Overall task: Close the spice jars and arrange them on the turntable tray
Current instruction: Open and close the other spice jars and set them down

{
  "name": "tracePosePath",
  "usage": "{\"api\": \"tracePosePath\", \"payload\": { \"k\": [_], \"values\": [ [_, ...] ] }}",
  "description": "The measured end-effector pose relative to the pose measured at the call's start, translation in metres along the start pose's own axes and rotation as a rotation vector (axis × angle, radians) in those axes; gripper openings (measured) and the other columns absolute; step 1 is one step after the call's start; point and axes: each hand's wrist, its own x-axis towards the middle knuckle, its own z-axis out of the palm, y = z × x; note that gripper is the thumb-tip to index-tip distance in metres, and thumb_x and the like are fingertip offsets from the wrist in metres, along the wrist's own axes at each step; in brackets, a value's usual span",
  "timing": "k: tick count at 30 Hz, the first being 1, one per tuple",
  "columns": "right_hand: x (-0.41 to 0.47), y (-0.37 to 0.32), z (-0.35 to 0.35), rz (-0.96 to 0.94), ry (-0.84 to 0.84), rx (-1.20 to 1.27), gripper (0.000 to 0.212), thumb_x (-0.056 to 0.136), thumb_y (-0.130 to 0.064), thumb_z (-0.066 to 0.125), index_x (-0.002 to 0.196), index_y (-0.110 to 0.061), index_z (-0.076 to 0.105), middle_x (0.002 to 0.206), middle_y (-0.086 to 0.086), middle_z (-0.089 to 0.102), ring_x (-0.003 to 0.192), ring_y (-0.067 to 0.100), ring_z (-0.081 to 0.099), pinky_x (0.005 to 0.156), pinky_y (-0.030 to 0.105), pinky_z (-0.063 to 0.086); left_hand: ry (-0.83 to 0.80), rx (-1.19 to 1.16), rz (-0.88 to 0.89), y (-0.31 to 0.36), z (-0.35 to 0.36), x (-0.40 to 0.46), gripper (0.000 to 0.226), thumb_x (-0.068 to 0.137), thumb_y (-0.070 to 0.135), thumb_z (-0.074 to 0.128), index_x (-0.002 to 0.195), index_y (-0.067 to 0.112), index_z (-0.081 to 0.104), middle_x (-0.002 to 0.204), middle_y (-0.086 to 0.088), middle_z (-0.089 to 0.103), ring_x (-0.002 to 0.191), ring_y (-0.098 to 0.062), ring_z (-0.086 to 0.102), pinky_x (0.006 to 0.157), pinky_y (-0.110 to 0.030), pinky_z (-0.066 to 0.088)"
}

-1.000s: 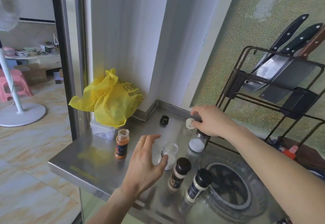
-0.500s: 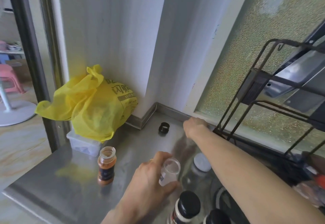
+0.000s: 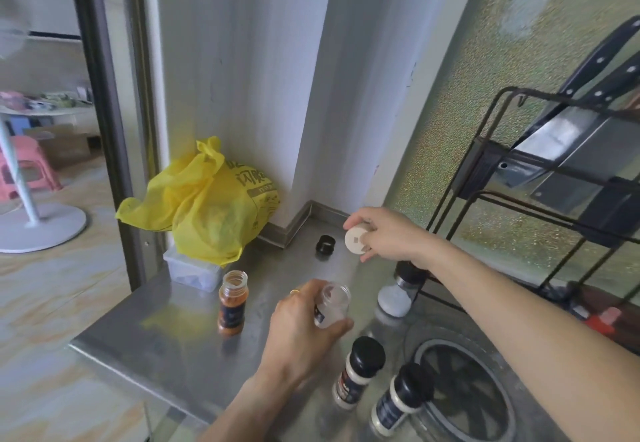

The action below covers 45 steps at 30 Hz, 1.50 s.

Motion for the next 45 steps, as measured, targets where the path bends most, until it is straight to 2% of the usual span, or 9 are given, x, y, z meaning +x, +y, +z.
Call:
{"api": "tracePosePath", "payload": {
  "k": [4, 9, 12, 16, 21, 25, 33, 39, 45],
  "values": [
    [-0.06, -0.014, -0.013, -0.062, 0.007, 0.078, 0.047, 0.071, -0.013, 0.09, 0.107, -0.027, 0.063, 0.097, -0.004, 0.066, 0.079, 0.018, 0.068, 0.075, 0.037, 0.062, 0.067, 0.005, 0.014, 0.02, -0.013, -0.01, 0.043, 0.069, 0.049, 0.082, 0.106, 0.036, 0.064, 0.088, 0.013, 0.065, 0.076, -0.001, 0.059, 0.061, -0.009, 0.038],
    [-0.107, -0.043, -0.024, -0.176, -0.009, 0.051, 0.04, 0.078, 0.005, 0.073, 0.104, -0.024, 0.063, 0.108, 0.008, 0.062, 0.067, 0.021, 0.067, 0.05, 0.018, 0.051, 0.14, -0.015, 0.071, 0.049, -0.034, -0.023, 0.047, 0.07, 0.051, 0.078, 0.113, 0.036, 0.066, 0.101, 0.015, 0.063, 0.09, -0.004, 0.059, 0.081, -0.026, 0.052],
    [-0.128, -0.057, -0.031, -0.25, -0.078, 0.063, 0.041, 0.081, 0.006, 0.068, 0.108, -0.024, 0.068, 0.115, 0.009, 0.059, 0.072, 0.027, 0.076, 0.057, 0.021, 0.053, 0.164, -0.039, 0.1, 0.068, -0.047, -0.036, 0.049, 0.07, 0.048, 0.079, 0.115, 0.035, 0.067, 0.106, 0.015, 0.059, 0.094, -0.002, 0.059, 0.084, -0.029, 0.054],
    [-0.15, -0.068, -0.037, -0.347, -0.054, -0.187, 0.046, 0.078, -0.012, 0.078, 0.116, -0.037, 0.068, 0.105, -0.008, 0.066, 0.064, -0.001, 0.065, 0.062, 0.013, 0.047, 0.197, -0.053, 0.145, 0.086, -0.058, -0.05, 0.047, 0.072, 0.041, 0.083, 0.116, 0.033, 0.068, 0.102, 0.016, 0.06, 0.094, 0.0, 0.06, 0.082, -0.023, 0.051],
    [-0.174, -0.082, -0.045, -0.418, -0.037, -0.341, 0.051, 0.077, -0.018, 0.083, 0.121, -0.035, 0.066, 0.109, -0.006, 0.07, 0.086, 0.013, 0.067, 0.083, 0.033, 0.058, 0.212, -0.049, 0.17, 0.102, -0.068, -0.069, 0.046, 0.068, 0.044, 0.083, 0.111, 0.034, 0.07, 0.095, 0.015, 0.064, 0.088, 0.0, 0.059, 0.078, -0.021, 0.049],
    [-0.187, -0.089, -0.049, -0.451, -0.076, -0.458, 0.05, 0.079, -0.019, 0.083, 0.123, -0.034, 0.065, 0.114, -0.009, 0.063, 0.09, 0.01, 0.061, 0.088, 0.036, 0.055, 0.201, -0.061, 0.187, 0.106, -0.071, -0.079, 0.048, 0.066, 0.047, 0.082, 0.111, 0.035, 0.07, 0.096, 0.018, 0.068, 0.09, 0.003, 0.06, 0.081, -0.022, 0.052],
    [-0.201, -0.1, -0.056, -0.525, -0.143, -0.54, 0.05, 0.079, 0.003, 0.07, 0.117, -0.03, 0.067, 0.106, -0.012, 0.054, 0.085, 0.005, 0.052, 0.083, 0.033, 0.05, 0.117, -0.085, 0.19, 0.107, -0.077, -0.083, 0.036, 0.064, 0.044, 0.085, 0.093, 0.036, 0.066, 0.086, 0.021, 0.071, 0.084, -0.002, 0.067, 0.076, -0.027, 0.055],
    [-0.194, -0.094, -0.053, -0.455, -0.148, -0.522, 0.044, 0.079, -0.017, 0.08, 0.118, -0.034, 0.066, 0.099, -0.007, 0.061, 0.089, 0.016, 0.06, 0.08, 0.036, 0.053, 0.08, -0.173, 0.187, 0.108, -0.075, -0.085, 0.043, 0.067, 0.031, 0.089, 0.101, 0.033, 0.063, 0.091, 0.019, 0.074, 0.089, -0.002, 0.069, 0.08, -0.027, 0.056],
    [-0.192, -0.09, -0.053, -0.395, -0.118, -0.435, 0.041, 0.077, -0.026, 0.083, 0.112, -0.037, 0.067, 0.094, -0.009, 0.064, 0.084, 0.012, 0.061, 0.079, 0.037, 0.056, 0.05, -0.26, 0.142, 0.104, -0.073, -0.086, 0.042, 0.07, 0.032, 0.086, 0.106, 0.038, 0.066, 0.09, 0.014, 0.074, 0.087, -0.004, 0.071, 0.081, -0.033, 0.058]
  ]
}}
